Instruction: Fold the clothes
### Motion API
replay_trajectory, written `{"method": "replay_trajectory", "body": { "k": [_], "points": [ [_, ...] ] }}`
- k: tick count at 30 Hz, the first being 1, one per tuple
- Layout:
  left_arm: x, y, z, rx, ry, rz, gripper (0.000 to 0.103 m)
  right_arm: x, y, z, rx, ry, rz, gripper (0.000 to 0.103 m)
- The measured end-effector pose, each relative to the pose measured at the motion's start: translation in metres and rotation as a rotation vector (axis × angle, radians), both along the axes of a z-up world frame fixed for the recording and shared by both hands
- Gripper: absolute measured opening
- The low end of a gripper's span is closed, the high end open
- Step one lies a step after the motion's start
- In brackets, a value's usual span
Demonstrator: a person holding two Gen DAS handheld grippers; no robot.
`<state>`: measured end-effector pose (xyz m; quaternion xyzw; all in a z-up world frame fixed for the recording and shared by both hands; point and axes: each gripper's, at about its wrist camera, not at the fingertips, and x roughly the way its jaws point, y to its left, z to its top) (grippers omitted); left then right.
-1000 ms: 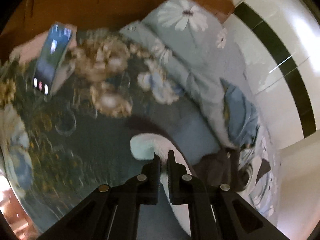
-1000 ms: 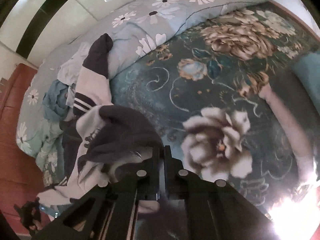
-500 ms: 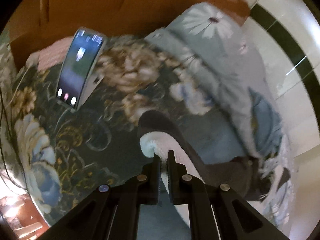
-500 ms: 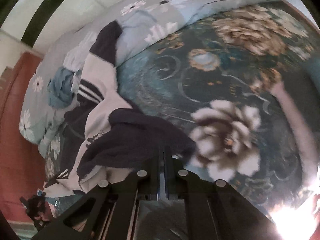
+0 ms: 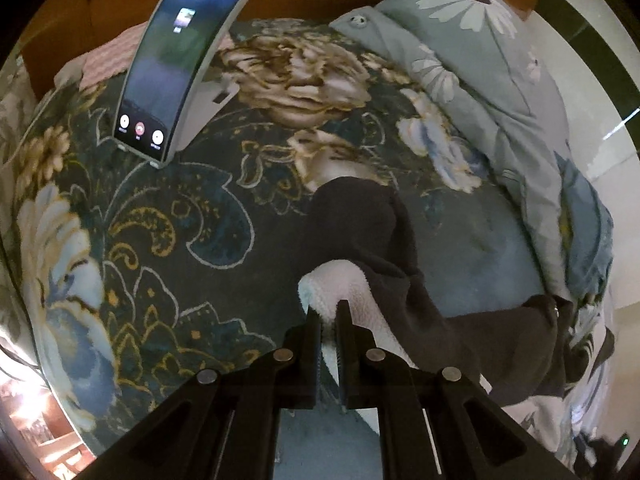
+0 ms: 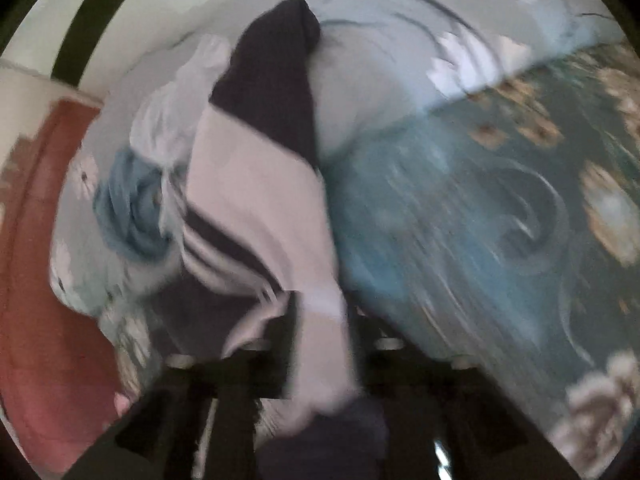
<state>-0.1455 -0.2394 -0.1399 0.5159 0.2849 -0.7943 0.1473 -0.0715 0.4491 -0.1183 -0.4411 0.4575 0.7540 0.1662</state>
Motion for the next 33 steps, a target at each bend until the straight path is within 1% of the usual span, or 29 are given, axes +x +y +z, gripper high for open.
{"method": "replay_trajectory", "body": {
  "k": [1,4,5,6,7,11,15,17,20,21,22,23,24,25,26,28,33],
  "points": [
    [-0.002,0.0,-0.002,-0.001,-0.003,0.003,0.009,-0.012,0.011,-0.004,-0.021,0.027,-0.028,0.048],
    [-0.008,0.001,-0.007,-0.005,-0.012,0.012,0.01,-0.035,0.034,-0.02,-0.053,0.038,-0.081,0.05],
    [-0.01,0.001,-0.008,-0.006,-0.015,0.015,0.01,-0.042,0.041,-0.026,-0.063,0.042,-0.099,0.051],
    [-0.011,0.002,-0.009,-0.008,-0.014,0.022,0.01,-0.047,0.046,-0.031,-0.066,0.041,-0.109,0.056],
    [-0.012,0.002,-0.009,-0.01,-0.012,0.03,0.01,-0.052,0.049,-0.037,-0.072,0.043,-0.112,0.057],
    [-0.015,0.007,-0.01,-0.03,-0.015,0.041,0.01,-0.066,0.058,-0.06,-0.106,0.043,-0.113,0.057],
    [-0.017,0.006,-0.011,-0.029,-0.021,0.046,0.01,-0.072,0.059,-0.073,-0.157,0.067,-0.131,0.057],
    [-0.016,0.005,-0.011,-0.023,-0.022,0.056,0.01,-0.076,0.056,-0.075,-0.171,0.069,-0.12,0.057],
    [-0.017,0.009,-0.009,-0.035,-0.028,0.059,0.01,-0.082,0.051,-0.072,-0.179,0.065,-0.097,0.057],
    [-0.017,0.009,-0.007,-0.038,-0.03,0.058,0.01,-0.084,0.049,-0.071,-0.179,0.063,-0.091,0.054],
    [-0.017,0.01,-0.005,-0.037,-0.027,0.057,0.01,-0.084,0.048,-0.069,-0.188,0.053,-0.092,0.045],
    [-0.018,0.01,-0.003,-0.035,-0.024,0.056,0.01,-0.084,0.047,-0.068,-0.198,0.043,-0.094,0.04],
    [-0.018,0.011,-0.001,-0.034,-0.021,0.055,0.01,-0.084,0.045,-0.066,-0.208,0.034,-0.096,0.029],
    [-0.018,0.011,0.001,-0.032,-0.021,0.054,0.01,-0.083,0.045,-0.064,-0.22,0.029,-0.093,0.016],
    [-0.019,0.011,0.003,-0.029,-0.021,0.053,0.01,-0.083,0.044,-0.062,-0.233,0.024,-0.09,0.015],
    [-0.019,0.012,0.006,-0.021,-0.02,0.053,0.009,-0.074,0.044,-0.045,-0.218,0.06,-0.082,0.012],
    [-0.015,0.013,0.015,0.016,-0.001,0.061,0.009,-0.05,0.044,-0.002,-0.179,0.151,-0.062,0.011]
  ]
}}
